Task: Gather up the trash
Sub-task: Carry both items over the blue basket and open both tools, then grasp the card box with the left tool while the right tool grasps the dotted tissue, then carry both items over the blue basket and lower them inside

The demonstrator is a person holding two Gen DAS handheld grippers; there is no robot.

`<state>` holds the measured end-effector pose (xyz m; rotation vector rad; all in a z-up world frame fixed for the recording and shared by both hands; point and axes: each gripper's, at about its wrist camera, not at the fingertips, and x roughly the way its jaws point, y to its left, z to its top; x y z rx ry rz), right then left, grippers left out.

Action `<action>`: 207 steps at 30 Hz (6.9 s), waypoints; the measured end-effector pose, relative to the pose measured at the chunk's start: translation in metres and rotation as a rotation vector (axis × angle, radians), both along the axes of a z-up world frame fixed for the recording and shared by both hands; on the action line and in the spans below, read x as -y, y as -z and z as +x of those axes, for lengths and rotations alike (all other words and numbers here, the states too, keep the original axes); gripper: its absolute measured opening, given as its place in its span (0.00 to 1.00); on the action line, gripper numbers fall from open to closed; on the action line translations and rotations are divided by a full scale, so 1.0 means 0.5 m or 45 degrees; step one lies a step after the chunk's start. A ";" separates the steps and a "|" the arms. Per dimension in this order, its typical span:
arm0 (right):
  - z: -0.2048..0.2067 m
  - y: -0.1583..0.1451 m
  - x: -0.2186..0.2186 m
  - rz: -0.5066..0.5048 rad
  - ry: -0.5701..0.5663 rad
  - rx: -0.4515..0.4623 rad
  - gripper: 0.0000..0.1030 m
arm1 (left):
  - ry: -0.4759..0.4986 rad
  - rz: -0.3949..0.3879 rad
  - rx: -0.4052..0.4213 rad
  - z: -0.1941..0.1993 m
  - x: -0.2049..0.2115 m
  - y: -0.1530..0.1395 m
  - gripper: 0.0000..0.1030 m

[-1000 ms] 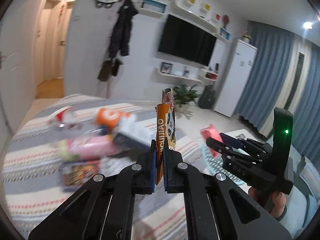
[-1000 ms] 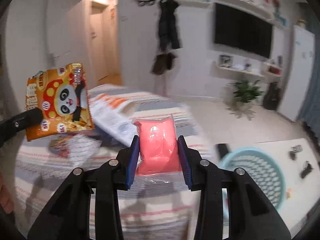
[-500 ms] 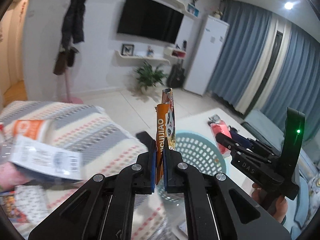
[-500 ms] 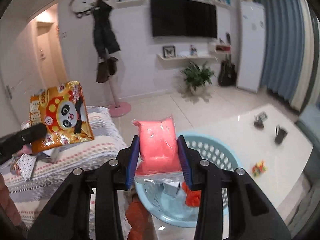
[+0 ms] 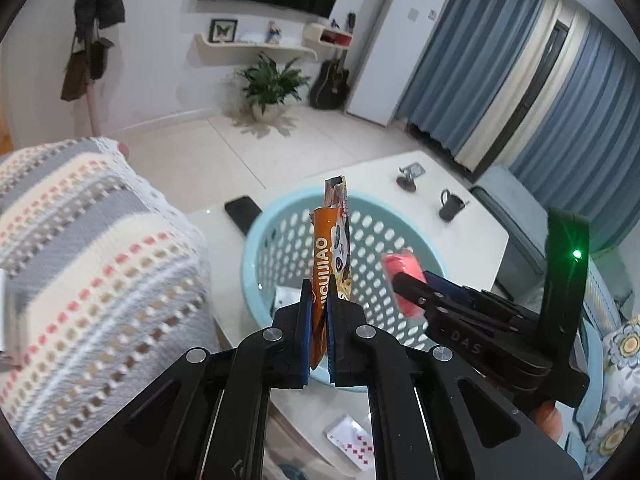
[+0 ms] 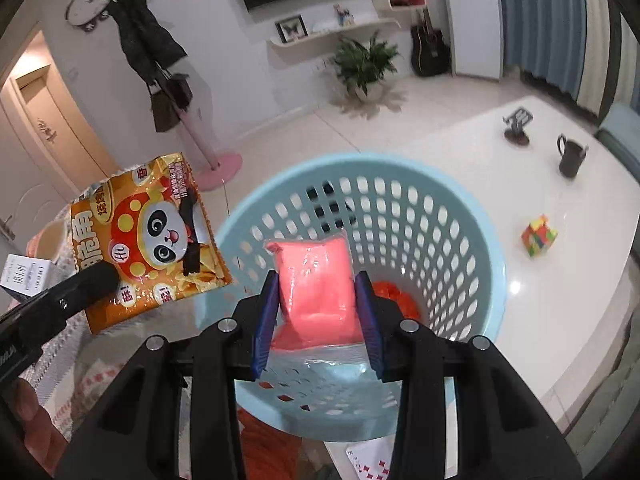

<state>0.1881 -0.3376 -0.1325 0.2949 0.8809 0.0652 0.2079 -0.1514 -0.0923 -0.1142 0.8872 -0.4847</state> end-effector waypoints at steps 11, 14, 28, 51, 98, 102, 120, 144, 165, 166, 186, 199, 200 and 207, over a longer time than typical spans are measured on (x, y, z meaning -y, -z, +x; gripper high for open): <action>-0.003 0.021 0.003 -0.021 0.013 -0.019 0.43 | 0.007 0.012 -0.084 0.009 0.013 0.049 0.21; -0.005 0.017 0.007 -0.015 0.018 -0.019 0.44 | -0.003 0.002 -0.087 0.000 0.004 0.053 0.26; -0.039 -0.072 -0.058 -0.038 -0.073 0.097 0.44 | -0.071 -0.040 0.030 -0.085 -0.071 -0.017 0.27; -0.173 -0.161 -0.565 -0.123 -0.769 0.318 0.44 | -0.909 0.109 0.148 -0.325 -0.582 -0.097 0.59; -0.157 -0.080 -0.791 -0.123 -0.973 0.022 0.77 | -1.059 0.130 -0.068 -0.320 -0.759 -0.030 0.74; -0.161 -0.077 -0.818 -0.215 -0.944 0.047 0.77 | -1.063 0.229 -0.078 -0.287 -0.750 -0.026 0.64; -0.187 -0.114 -0.789 -0.162 -0.993 0.172 0.11 | -1.029 0.066 0.060 -0.375 -0.746 -0.060 0.60; -0.228 -0.155 -0.714 -0.107 -0.958 0.249 0.11 | -1.005 0.210 -0.082 -0.445 -0.697 -0.015 0.69; -0.196 -0.287 -0.449 -0.116 -0.572 0.512 0.11 | -0.647 0.098 0.408 -0.352 -0.441 -0.238 0.59; -0.188 -0.288 -0.422 -0.117 -0.532 0.513 0.11 | -0.609 0.093 0.416 -0.333 -0.411 -0.243 0.59; -0.020 -0.073 -0.010 -0.058 0.042 0.022 0.11 | -0.102 -0.026 0.040 -0.019 -0.025 -0.051 0.59; 0.001 0.058 0.043 -0.013 0.099 -0.211 0.28 | -0.105 0.018 -0.077 0.021 0.067 0.044 0.64; 0.003 0.065 0.051 -0.002 0.105 -0.215 0.32 | -0.104 0.005 -0.081 0.026 0.064 0.046 0.66; -0.004 0.070 0.068 0.041 0.126 -0.226 0.39 | -0.099 -0.024 -0.069 0.002 0.038 0.031 0.68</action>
